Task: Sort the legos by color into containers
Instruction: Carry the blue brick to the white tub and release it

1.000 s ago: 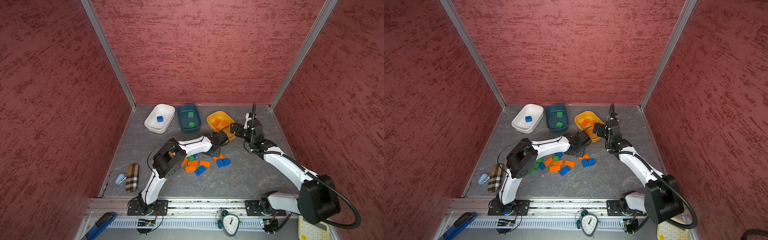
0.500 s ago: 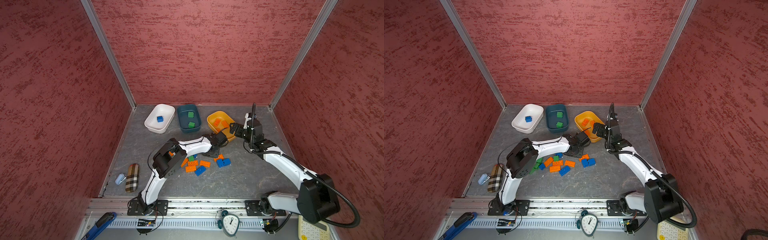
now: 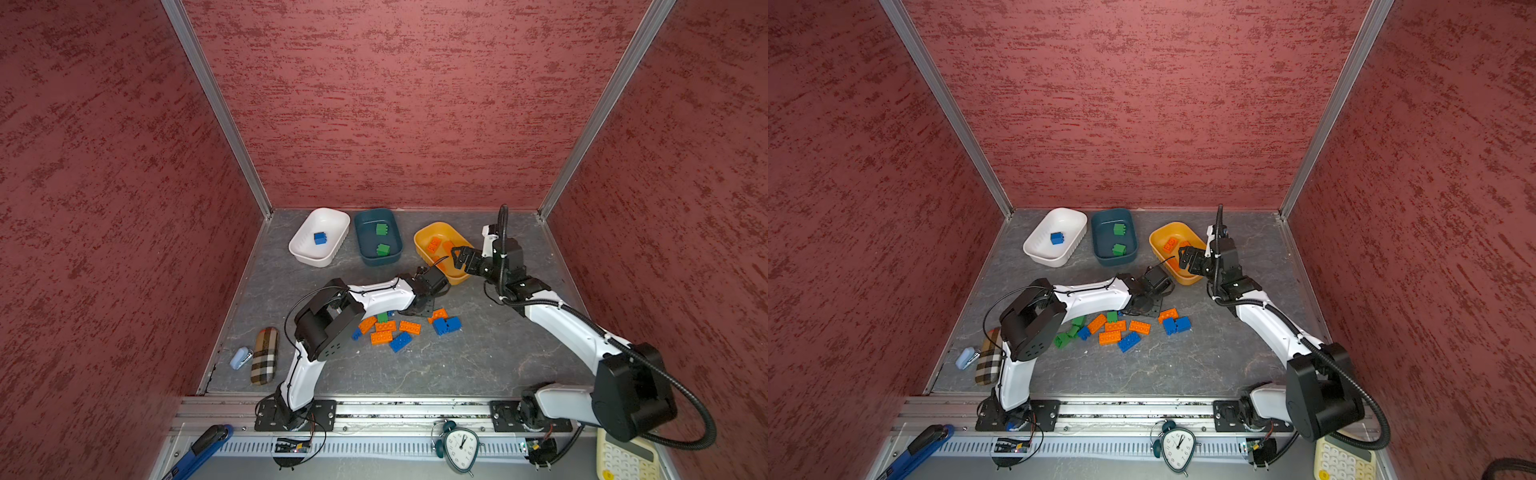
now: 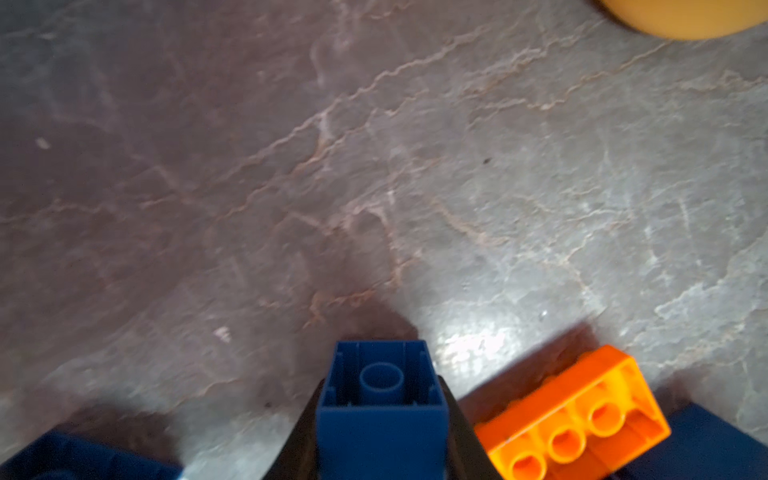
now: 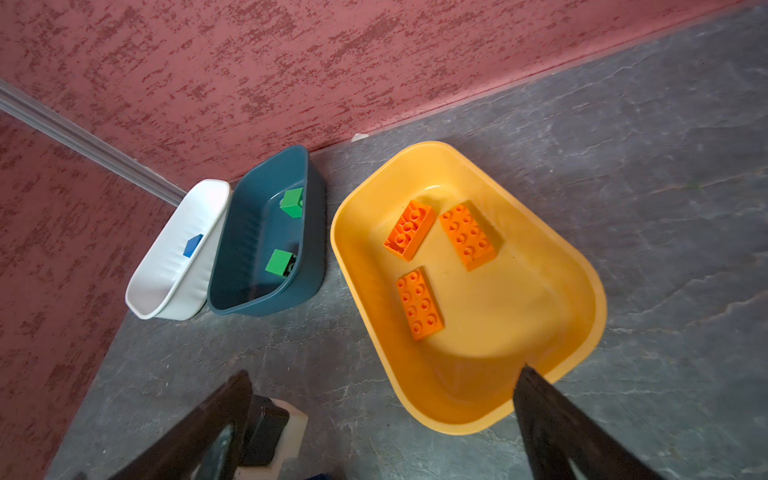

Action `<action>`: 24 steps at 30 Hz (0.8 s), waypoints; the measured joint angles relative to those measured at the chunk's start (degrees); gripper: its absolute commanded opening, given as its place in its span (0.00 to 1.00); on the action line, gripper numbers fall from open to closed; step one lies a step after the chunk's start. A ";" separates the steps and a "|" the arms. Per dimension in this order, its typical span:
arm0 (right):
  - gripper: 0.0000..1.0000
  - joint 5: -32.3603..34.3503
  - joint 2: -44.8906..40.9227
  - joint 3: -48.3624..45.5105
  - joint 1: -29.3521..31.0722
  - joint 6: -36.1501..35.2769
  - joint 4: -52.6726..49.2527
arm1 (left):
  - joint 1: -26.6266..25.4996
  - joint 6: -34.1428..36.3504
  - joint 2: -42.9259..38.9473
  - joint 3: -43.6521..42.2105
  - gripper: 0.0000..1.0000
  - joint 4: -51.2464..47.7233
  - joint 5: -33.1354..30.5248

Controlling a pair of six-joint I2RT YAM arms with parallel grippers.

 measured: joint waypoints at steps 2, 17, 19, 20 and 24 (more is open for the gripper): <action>0.99 -1.31 0.42 0.31 0.04 -0.22 0.13 | 1.01 -0.37 -1.97 -1.46 0.24 0.98 0.02; 0.99 2.10 1.05 0.94 0.37 -0.63 1.18 | 21.81 1.68 -15.58 -4.96 0.24 3.98 -0.92; 0.99 2.95 0.96 0.48 0.37 -0.70 1.70 | 24.92 2.34 -16.81 -5.09 0.24 4.22 -1.73; 0.99 3.54 0.83 0.02 0.37 -0.87 2.08 | 26.62 2.78 -17.49 -5.38 0.25 4.72 -2.23; 0.99 5.88 0.22 -1.84 0.37 -1.49 1.84 | 31.61 4.42 -19.34 -6.10 0.26 6.71 -4.48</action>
